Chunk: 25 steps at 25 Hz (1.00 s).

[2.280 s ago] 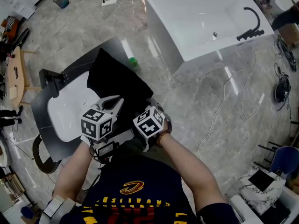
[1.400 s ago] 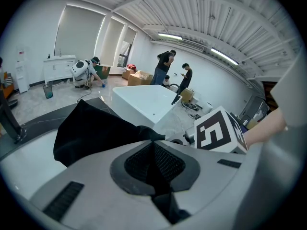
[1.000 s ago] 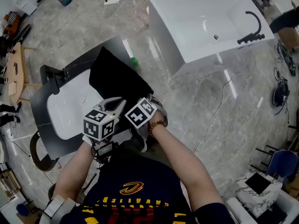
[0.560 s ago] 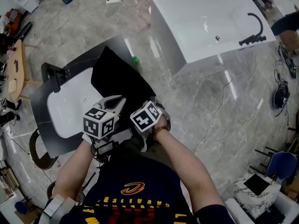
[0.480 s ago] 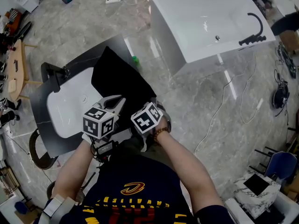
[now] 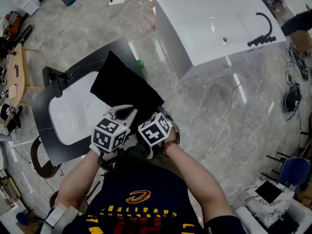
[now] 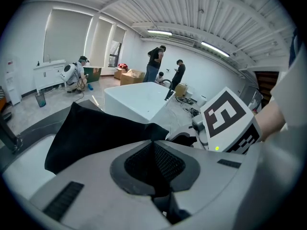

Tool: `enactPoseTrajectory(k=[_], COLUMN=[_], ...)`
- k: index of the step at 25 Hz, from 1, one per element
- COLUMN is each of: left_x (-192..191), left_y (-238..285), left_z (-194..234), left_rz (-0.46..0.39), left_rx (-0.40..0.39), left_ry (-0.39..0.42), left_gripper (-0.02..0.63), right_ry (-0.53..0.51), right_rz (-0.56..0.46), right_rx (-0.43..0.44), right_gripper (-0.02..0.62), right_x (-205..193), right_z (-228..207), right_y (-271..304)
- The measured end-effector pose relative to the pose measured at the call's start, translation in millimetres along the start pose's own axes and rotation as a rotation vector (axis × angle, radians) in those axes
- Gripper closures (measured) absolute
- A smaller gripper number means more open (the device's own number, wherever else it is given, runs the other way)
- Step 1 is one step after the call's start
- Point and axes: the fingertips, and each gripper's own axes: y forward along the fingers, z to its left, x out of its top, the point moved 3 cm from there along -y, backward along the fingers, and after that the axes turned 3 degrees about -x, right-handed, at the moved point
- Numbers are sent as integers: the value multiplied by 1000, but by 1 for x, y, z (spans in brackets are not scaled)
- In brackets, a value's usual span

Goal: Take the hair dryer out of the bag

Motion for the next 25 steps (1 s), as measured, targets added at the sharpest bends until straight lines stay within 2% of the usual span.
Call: enactPoseTrajectory(k=[12,25], left_x=[-4,-1], left_y=[-1,-1], left_z=[-6,4], left_rz=[13,17], left_rx=[-5,13], left_ry=[13,13], left_gripper=[591,591], right_ry=[63,114], right_rz=[61,61], right_rx=[-3,33], right_gripper=[365,365], right_x=[-46,-84], right_z=[-4,1], right_y=[-23,-48])
